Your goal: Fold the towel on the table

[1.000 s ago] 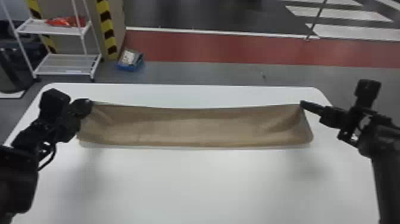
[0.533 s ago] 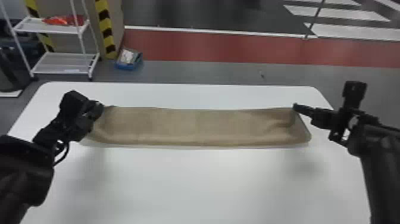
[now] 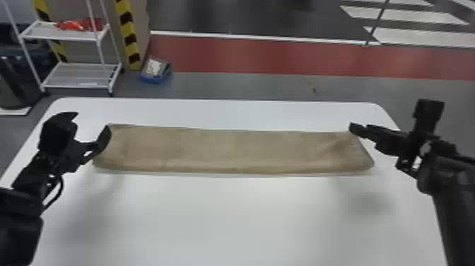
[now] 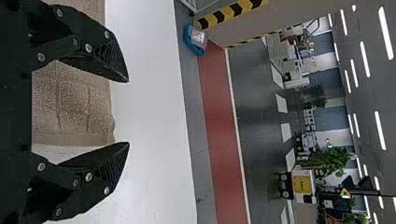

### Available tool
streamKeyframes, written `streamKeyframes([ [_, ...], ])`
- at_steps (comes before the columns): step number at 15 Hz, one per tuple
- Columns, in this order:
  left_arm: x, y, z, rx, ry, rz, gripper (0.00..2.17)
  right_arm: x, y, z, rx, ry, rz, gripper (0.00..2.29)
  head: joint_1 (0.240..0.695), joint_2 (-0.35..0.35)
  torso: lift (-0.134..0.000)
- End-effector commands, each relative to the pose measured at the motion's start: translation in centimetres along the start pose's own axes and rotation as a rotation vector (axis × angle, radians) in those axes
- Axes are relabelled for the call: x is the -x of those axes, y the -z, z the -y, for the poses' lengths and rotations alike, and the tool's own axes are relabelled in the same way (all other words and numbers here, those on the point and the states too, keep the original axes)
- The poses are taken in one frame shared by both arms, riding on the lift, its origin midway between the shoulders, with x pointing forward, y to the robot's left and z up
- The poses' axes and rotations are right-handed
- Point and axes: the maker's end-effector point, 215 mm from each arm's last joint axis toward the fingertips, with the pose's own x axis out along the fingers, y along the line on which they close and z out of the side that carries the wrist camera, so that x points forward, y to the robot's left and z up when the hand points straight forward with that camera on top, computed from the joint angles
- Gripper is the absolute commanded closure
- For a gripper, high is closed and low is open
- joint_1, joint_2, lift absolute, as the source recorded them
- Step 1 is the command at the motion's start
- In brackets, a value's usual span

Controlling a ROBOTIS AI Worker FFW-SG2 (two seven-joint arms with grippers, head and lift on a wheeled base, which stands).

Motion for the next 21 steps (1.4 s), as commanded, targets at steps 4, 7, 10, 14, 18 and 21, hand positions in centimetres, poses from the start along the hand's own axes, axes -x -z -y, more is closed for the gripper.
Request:
streamKeyframes([
  [4, 3.7, 4.2, -3.0, 0.300, 0.044, -0.100, 0.03, 0.8, -0.9, -4.1, 0.028, -0.105, 0.064, 0.06, 0.695, -0.066, -0.123],
  [7, 4.6, 5.0, -3.5, 0.370, 0.062, -0.108, 0.03, 1.3, -0.3, -8.6, 0.054, -0.226, 0.062, 0.09, 0.695, -0.015, -0.123],
  [10, 4.5, 5.5, -3.7, 0.419, 0.074, -0.141, 0.03, 1.1, 2.1, -12.8, 0.084, -0.317, 0.017, 0.28, 0.695, 0.026, -0.123],
  [14, 3.8, 4.9, -4.2, 0.487, 0.074, -0.145, 0.03, 0.8, 6.8, -19.6, 0.102, -0.422, -0.050, 1.81, 0.695, 0.092, -0.123],
  [18, 3.1, 3.9, -2.8, 0.512, 0.106, -0.136, 0.03, 0.6, 8.8, -27.9, 0.203, -0.536, -0.011, 1.96, 0.695, 0.169, -0.123],
  [21, 3.0, 3.7, -1.9, 0.512, 0.120, -0.137, 0.03, 0.5, 8.8, -29.6, 0.215, -0.545, 0.018, 1.95, 0.695, 0.198, -0.123],
])
